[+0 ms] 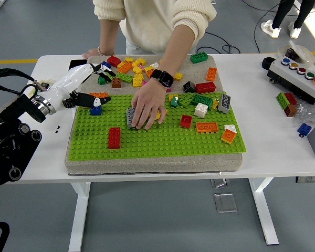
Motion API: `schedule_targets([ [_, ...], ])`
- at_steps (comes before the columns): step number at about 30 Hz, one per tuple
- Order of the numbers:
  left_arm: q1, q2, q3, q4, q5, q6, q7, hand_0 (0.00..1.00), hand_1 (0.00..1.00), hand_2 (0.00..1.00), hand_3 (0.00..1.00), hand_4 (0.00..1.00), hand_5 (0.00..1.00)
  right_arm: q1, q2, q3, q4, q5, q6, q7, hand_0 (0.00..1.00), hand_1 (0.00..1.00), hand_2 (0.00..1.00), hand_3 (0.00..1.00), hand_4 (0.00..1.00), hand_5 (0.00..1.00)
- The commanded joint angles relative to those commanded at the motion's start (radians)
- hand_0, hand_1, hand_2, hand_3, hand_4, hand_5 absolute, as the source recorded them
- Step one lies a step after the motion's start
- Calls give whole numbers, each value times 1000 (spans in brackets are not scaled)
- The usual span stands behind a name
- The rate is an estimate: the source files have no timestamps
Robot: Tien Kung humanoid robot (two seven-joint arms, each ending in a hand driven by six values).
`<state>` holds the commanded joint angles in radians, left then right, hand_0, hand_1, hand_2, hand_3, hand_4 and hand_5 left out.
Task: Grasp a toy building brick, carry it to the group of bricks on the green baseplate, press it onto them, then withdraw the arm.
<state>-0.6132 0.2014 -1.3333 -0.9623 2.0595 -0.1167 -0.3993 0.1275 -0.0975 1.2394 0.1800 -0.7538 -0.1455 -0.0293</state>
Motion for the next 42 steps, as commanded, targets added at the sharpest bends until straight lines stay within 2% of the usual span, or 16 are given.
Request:
schedule_targets([
  [1, 0, 0, -1, 0, -1, -2, -1, 715, 681, 635, 734, 741, 2, 0, 0, 1, 0, 0, 0, 0, 723, 638, 682, 607, 938, 489],
  [6, -3, 0, -4, 1, -7, -11, -3, 715, 681, 635, 734, 741, 2, 1, 0, 4, 0, 0, -1, 1, 723, 638, 682, 607, 938, 489],
  [7, -4, 0, -4, 2, -8, -14, -3, 689, 700, 663, 762, 634, 2, 1, -1, 5, 0, 0, -1, 1, 723, 638, 681, 607, 939, 488],
  [12, -6, 0, -5, 6, -10, -17, -6, 689, 700, 663, 762, 634, 2, 1, 0, 7, 0, 0, -1, 3, 723, 638, 681, 607, 939, 488],
  [13, -6, 0, -5, 7, -11, -18, -6, 667, 685, 663, 729, 477, 2, 1, 0, 7, 0, 0, -1, 3, 723, 637, 681, 607, 938, 487],
  [18, -6, -2, -4, 10, -22, -14, -8, 667, 685, 663, 729, 477, 2, 1, 0, 9, 0, 0, 0, 5, 723, 637, 681, 607, 938, 487],
  [19, -6, -3, -5, 10, -23, -14, -8, 662, 674, 657, 700, 447, 2, 1, 0, 9, 0, 0, 0, 5, 723, 637, 681, 607, 938, 487],
  [24, -8, -3, -4, 10, -29, -12, -5, 662, 674, 657, 700, 447, 2, 2, -1, 12, 0, 0, 0, 5, 723, 637, 681, 607, 938, 487],
  [25, -8, -3, -4, 10, -29, -12, -5, 656, 665, 639, 661, 410, 2, 2, -1, 12, 0, 0, 0, 4, 723, 637, 682, 608, 939, 486],
  [30, -8, -3, -5, 9, -29, -14, -3, 656, 665, 639, 661, 410, 2, 2, -1, 13, 0, -1, -1, 4, 723, 637, 682, 608, 939, 486],
  [31, -8, -3, -5, 9, -29, -14, -3, 662, 669, 642, 656, 443, 2, 2, -1, 14, 0, -1, -1, 4, 723, 637, 682, 608, 940, 486],
  [36, -9, -3, -7, 6, 4, -57, -2, 662, 669, 642, 656, 443, 2, 2, -1, 11, 0, -2, 0, 4, 723, 637, 682, 608, 940, 486],
  [37, -10, -4, -6, 6, 12, -66, 0, 782, 756, 748, 808, 855, 54, 2, -1, 11, 0, -2, 0, 4, 723, 637, 682, 609, 940, 485],
  [42, -15, -17, -1, 21, 40, -99, 14, 782, 756, 748, 808, 855, 54, 3, -2, 8, 0, -1, 0, 4, 723, 637, 682, 609, 940, 485],
])
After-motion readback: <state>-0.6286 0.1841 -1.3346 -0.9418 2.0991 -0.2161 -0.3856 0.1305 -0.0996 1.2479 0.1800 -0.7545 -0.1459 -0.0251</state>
